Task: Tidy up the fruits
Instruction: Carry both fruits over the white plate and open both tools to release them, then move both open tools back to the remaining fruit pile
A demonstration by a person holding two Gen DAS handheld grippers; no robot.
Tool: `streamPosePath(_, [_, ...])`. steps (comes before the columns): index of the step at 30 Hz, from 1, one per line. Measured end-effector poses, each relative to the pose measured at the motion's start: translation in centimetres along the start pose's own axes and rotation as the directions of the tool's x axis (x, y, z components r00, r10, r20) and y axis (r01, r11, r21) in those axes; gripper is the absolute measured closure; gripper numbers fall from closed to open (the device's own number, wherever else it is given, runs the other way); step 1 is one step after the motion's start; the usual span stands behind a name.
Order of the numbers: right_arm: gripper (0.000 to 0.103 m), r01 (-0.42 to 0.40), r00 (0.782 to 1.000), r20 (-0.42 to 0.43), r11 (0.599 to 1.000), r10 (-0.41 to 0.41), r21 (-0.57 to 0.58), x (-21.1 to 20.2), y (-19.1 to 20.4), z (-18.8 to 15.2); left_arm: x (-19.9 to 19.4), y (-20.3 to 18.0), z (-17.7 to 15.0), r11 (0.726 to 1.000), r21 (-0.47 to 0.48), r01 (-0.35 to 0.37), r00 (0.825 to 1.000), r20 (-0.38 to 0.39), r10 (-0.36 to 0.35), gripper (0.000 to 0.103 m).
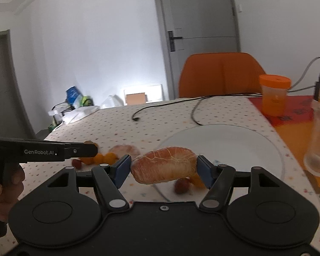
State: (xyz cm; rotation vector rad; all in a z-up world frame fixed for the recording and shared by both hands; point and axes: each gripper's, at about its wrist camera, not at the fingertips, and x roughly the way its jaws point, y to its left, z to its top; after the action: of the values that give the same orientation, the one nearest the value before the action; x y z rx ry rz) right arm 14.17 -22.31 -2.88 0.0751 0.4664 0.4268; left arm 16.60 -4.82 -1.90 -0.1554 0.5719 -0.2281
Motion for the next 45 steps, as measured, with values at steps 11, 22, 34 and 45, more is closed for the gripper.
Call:
streamPosePath(11, [0.039,0.080,0.997,0.008,0.995,-0.081,0.058,-1.5,-3.9,-1.0,1.9,-2.9,0.2,0.998,0.051,0.037,0.999,-0.017,-0.036,0.078])
streamPosePath(22, [0.033,0.105,0.994,0.006,0.990,-0.106,0.099,-1.3,-6.3,-1.6,3.8,-5.2,0.6,0.993,0.089,0.073,0.997,-0.035,-0.070,0.078])
streamPosePath(34, [0.021,0.100,0.995,0.010,0.989,-0.101,0.109,-1.7,-6.8,-2.0,4.2,-6.1,1.0,0.992,0.109,0.071,0.997,-0.039,-0.067,0.074])
streamPosePath(45, [0.021,0.079,0.997,0.003,0.991,-0.080,0.105,-1.1,-5.9,-2.0,3.0,-3.0,0.6,0.999,0.051,0.004,0.999,-0.039,-0.002,0.070])
